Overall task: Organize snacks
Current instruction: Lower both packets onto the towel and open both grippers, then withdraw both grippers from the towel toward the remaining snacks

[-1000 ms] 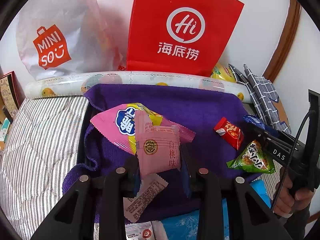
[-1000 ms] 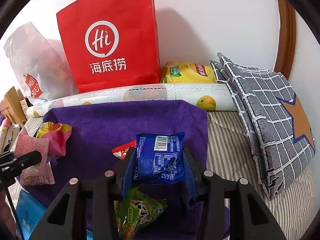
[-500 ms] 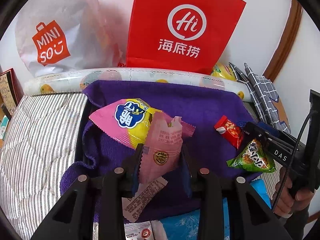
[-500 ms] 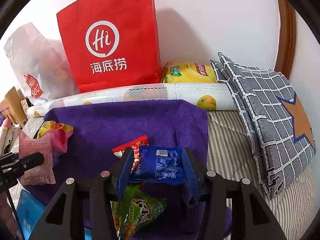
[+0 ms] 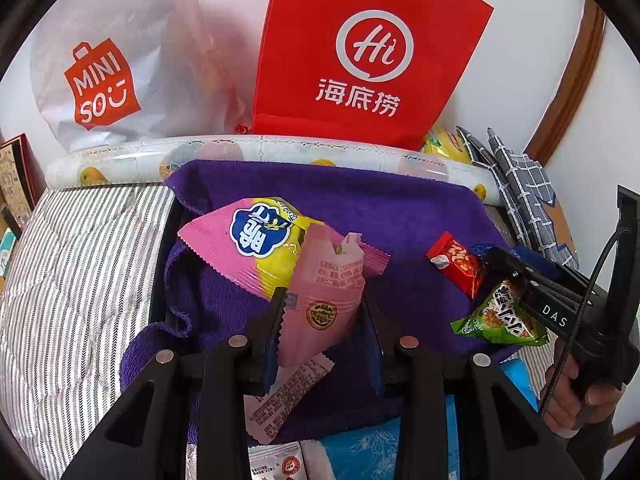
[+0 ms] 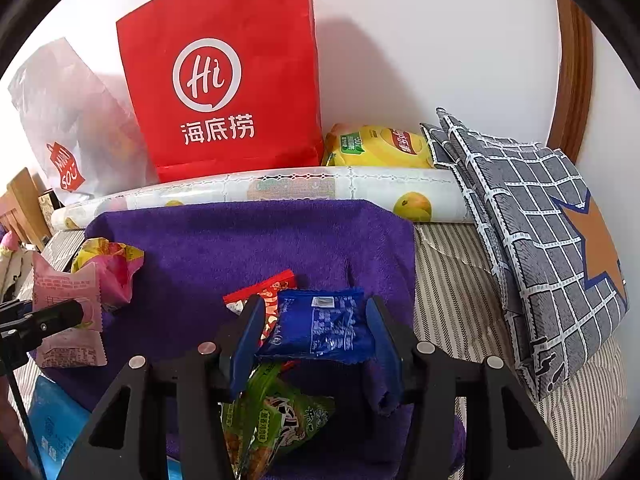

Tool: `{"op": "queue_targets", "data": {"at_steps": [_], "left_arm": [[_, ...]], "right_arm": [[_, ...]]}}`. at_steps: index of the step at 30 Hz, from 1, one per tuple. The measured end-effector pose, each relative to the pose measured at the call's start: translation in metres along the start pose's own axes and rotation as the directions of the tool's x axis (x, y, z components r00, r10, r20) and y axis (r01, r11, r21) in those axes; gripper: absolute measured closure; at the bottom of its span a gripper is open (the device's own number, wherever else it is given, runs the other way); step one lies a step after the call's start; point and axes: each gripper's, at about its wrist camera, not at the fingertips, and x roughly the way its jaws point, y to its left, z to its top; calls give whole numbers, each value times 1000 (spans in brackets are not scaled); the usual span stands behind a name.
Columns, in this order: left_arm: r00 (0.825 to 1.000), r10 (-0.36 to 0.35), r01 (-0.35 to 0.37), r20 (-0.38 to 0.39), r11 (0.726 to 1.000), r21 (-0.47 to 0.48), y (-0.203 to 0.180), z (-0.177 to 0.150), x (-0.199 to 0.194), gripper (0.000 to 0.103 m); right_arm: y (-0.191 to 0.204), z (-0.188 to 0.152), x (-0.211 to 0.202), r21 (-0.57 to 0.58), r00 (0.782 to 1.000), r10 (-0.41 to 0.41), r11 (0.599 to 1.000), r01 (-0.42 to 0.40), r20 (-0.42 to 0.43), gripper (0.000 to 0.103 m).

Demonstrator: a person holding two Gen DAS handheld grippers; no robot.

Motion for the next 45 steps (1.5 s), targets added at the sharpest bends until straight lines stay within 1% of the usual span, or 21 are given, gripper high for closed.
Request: {"op": "queue_targets", "data": {"at_steps": [4, 13, 19, 27, 36, 45], "left_arm": [[1000, -7, 7, -8, 1000, -7, 1, 1, 1, 67], [1000, -13, 13, -10, 1000, -15, 1, 2, 0, 60], [1000, -22, 22, -11, 999, -30, 3, 4, -1, 59], [999, -42, 42, -1, 998, -43, 4, 4, -4, 58], [999, -51, 51, 0, 998, -32, 0, 4, -5, 55], [998, -63, 63, 17, 998, -31, -2, 7, -14, 55]], "right_arm": [[-1, 0, 0, 6, 1000, 0, 1000, 0, 1, 51], [1, 0, -1, 4, 1000, 2, 1000, -2, 6, 48], [0, 1, -3, 12, 1000, 5, 1000, -5, 15, 48], [-7, 4, -12, 54, 998, 24, 998, -28, 59, 47], [-5, 2, -15, 53, 997, 26, 998, -30, 68, 47], [-8, 7, -34, 84, 993, 28, 996, -37, 111, 47]]}}
